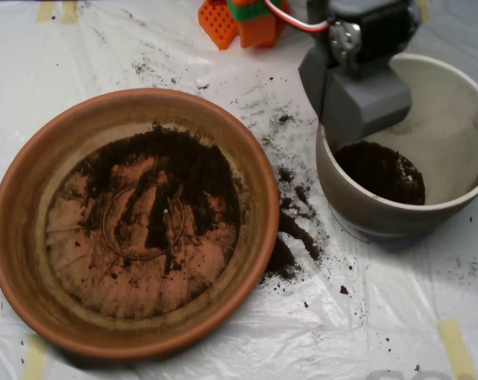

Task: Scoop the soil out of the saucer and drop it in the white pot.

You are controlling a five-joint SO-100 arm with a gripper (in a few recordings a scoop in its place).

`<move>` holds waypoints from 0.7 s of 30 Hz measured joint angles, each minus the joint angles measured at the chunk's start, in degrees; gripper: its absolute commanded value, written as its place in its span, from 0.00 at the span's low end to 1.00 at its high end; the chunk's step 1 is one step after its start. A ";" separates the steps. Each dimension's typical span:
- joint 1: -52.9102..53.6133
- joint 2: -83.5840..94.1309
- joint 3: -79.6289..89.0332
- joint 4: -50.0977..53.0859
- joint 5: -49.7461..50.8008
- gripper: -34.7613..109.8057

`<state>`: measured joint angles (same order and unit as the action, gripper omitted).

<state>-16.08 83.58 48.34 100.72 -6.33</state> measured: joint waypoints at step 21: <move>-8.70 6.77 15.21 -6.59 -2.81 0.52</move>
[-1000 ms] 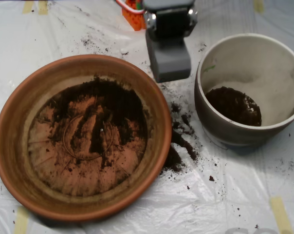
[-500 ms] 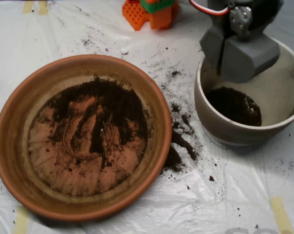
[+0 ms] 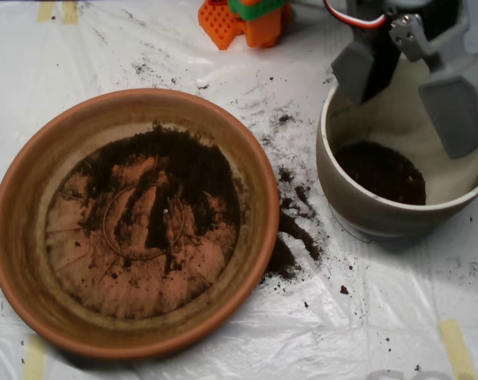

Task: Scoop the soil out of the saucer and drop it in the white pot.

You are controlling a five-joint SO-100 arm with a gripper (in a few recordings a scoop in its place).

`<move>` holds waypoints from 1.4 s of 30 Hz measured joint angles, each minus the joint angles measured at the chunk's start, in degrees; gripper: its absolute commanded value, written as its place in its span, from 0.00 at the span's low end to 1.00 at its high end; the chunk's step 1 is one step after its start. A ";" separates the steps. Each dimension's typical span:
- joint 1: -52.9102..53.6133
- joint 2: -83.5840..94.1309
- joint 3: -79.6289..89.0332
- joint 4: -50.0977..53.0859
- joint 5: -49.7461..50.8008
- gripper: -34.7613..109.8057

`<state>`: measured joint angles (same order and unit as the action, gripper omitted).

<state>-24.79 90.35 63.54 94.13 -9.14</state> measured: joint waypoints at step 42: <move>60.21 6.86 43.15 -30.94 4.66 0.49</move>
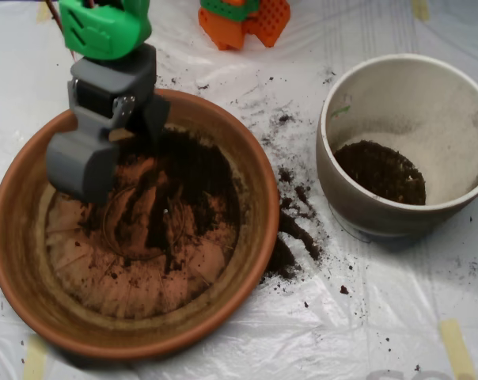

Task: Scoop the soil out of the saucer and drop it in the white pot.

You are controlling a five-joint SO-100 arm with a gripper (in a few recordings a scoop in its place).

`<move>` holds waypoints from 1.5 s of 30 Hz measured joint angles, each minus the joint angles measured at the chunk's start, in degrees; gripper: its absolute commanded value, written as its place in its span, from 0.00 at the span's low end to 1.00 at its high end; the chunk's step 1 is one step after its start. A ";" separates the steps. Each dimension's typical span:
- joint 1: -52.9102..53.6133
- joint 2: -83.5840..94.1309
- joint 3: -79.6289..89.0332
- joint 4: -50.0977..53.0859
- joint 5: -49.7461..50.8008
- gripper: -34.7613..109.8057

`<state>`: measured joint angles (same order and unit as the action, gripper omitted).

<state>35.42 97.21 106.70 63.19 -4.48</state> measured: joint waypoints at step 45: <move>6.06 -14.50 1.14 -6.15 -0.44 0.24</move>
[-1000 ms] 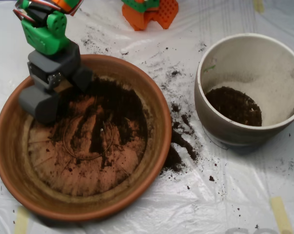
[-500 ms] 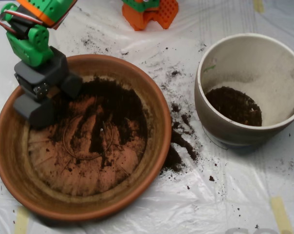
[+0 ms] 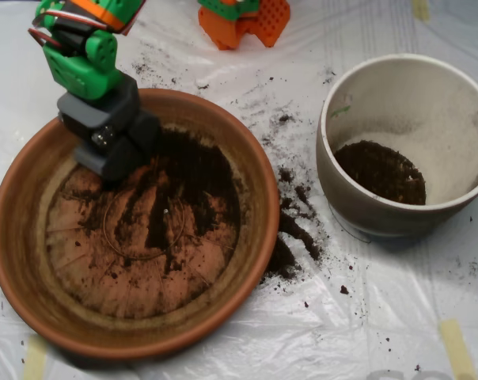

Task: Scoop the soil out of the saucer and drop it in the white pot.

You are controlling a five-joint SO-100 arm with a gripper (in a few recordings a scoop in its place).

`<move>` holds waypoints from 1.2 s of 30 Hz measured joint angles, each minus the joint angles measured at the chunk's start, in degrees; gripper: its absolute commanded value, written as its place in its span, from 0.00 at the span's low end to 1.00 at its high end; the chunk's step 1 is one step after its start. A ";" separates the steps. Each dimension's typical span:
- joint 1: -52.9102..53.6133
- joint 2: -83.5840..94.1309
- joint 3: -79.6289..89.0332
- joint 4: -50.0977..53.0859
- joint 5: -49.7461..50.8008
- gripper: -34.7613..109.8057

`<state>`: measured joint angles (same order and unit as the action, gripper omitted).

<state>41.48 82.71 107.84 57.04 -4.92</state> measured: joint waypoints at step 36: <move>-40.43 20.65 -23.20 30.23 0.70 0.24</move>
<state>1.05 103.36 84.64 87.28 -4.22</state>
